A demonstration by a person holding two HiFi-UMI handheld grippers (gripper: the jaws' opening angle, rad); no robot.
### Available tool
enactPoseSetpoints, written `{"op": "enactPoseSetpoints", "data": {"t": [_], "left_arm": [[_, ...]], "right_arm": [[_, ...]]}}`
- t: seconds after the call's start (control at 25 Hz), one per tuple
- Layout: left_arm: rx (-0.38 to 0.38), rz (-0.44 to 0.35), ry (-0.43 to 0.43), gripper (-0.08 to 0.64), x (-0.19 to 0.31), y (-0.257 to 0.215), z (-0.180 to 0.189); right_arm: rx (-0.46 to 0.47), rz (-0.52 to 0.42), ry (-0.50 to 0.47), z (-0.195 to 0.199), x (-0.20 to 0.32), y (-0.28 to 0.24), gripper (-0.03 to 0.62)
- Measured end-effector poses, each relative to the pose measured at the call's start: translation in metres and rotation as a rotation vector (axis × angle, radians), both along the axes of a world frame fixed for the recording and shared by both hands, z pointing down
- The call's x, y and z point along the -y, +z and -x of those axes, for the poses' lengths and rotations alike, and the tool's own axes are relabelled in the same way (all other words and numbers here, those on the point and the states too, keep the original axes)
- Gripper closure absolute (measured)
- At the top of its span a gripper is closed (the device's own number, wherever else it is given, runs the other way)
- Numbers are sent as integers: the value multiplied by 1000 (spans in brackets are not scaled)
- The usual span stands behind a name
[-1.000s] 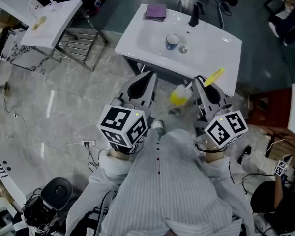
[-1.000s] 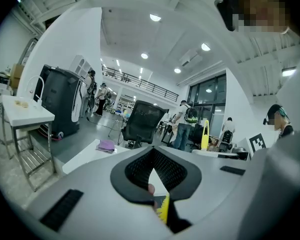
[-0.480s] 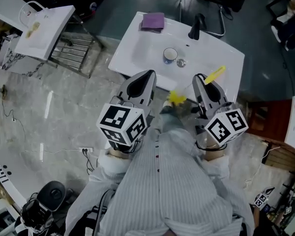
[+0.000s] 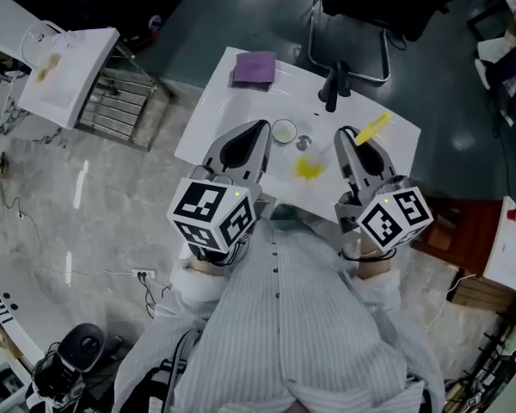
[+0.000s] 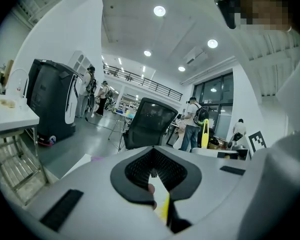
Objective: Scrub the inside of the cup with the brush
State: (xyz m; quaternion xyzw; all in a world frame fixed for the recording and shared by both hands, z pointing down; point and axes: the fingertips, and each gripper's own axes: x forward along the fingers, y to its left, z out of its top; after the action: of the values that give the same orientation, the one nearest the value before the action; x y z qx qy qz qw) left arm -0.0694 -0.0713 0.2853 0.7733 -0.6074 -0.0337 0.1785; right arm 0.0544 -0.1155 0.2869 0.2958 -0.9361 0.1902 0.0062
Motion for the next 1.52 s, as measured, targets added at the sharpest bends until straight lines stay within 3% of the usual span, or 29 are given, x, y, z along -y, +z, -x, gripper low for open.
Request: {"op": "enactPoseSetpoints", "data": {"t": [0.44, 0.8, 1.2, 1.52], "left_arm": [[6, 25, 40, 552, 47, 8, -9], [33, 27, 148, 552, 83, 6, -7], [48, 58, 207, 552, 101, 17, 7], [84, 99, 305, 551, 117, 49, 7]], "right_arm": [[11, 26, 42, -11, 39, 4, 532], [24, 36, 142, -8, 59, 2, 532], [16, 43, 203, 2, 73, 3, 532], [7, 63, 252, 6, 83, 16, 532]]}}
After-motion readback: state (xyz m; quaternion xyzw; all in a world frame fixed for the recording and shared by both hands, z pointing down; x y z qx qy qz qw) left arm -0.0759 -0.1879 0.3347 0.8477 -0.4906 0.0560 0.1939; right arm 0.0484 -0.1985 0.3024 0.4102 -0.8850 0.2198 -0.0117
